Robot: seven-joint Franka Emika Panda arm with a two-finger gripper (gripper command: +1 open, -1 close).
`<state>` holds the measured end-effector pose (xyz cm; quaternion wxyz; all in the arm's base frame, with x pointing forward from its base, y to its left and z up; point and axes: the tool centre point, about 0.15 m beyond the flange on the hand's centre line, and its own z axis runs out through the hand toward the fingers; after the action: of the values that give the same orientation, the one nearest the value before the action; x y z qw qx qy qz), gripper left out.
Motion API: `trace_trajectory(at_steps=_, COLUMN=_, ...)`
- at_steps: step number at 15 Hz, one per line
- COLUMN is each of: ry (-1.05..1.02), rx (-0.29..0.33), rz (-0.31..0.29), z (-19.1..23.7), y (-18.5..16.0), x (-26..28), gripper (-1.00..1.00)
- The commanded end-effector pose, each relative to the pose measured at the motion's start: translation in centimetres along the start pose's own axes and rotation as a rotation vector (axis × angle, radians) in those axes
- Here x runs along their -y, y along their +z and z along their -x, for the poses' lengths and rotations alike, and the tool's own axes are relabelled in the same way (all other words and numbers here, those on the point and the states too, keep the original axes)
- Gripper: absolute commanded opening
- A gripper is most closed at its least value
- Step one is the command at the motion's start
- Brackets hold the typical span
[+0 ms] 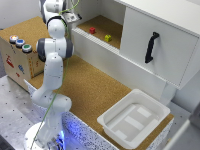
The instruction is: Put the purple object on the table
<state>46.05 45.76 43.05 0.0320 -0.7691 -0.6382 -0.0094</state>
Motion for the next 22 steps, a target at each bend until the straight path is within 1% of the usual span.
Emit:
trace_trajectory(at_steps=1, ry=0.190, rx=-0.062, rz=0.060, z=2.9, y=-2.7, x=-1.1, gripper=-1.00)
trace_trajectory(at_steps=2, ry=0.221, rx=-0.090, rz=0.060, z=3.9, y=-4.7, x=-0.3, gripper=-1.00)
trace_trajectory(at_steps=3, ry=0.229, rx=-0.100, rz=0.074, z=4.8, y=-6.3, x=0.4, gripper=-1.00)
trace_trajectory(at_steps=4, ry=0.227, rx=-0.082, rz=0.061, z=6.2, y=-7.3, x=1.1, gripper=-1.00)
trace_trajectory(at_steps=5, ry=0.230, rx=-0.058, rz=0.080, z=7.8, y=-7.5, x=1.5, gripper=-1.00)
trace_trajectory(at_steps=7, ry=0.257, rx=-0.048, rz=0.090, z=11.7, y=-6.1, x=1.6, gripper=-1.00)
trace_trajectory(at_steps=8, ry=0.299, rx=-0.059, rz=0.106, z=13.6, y=-5.3, x=1.2, gripper=-1.00)
trace_trajectory(at_steps=9, ry=0.342, rx=-0.075, rz=0.105, z=15.5, y=-4.7, x=0.9, gripper=-1.00)
trace_trajectory(at_steps=11, ry=0.471, rx=-0.117, rz=0.126, z=19.2, y=-3.2, x=0.1, gripper=-1.00)
trace_trajectory(at_steps=12, ry=0.534, rx=-0.121, rz=0.126, z=20.7, y=-2.2, x=-0.1, gripper=-1.00)
trace_trajectory(at_steps=13, ry=0.583, rx=-0.122, rz=0.140, z=21.9, y=-1.3, x=-0.3, gripper=-1.00)
trace_trajectory(at_steps=14, ry=0.649, rx=-0.122, rz=0.157, z=23.1, y=-0.4, x=-0.7, gripper=-1.00)
trace_trajectory(at_steps=17, ry=0.821, rx=-0.085, rz=0.268, z=26.6, y=3.9, x=-1.7, gripper=-1.00)
trace_trajectory(at_steps=18, ry=0.858, rx=-0.085, rz=0.313, z=27.8, y=5.4, x=-1.5, gripper=-1.00)
trace_trajectory(at_steps=21, ry=0.930, rx=-0.104, rz=0.365, z=29.7, y=7.9, x=-1.0, gripper=-1.00)
trace_trajectory(at_steps=22, ry=0.979, rx=-0.120, rz=0.346, z=30.3, y=8.9, x=-1.1, gripper=-1.00)
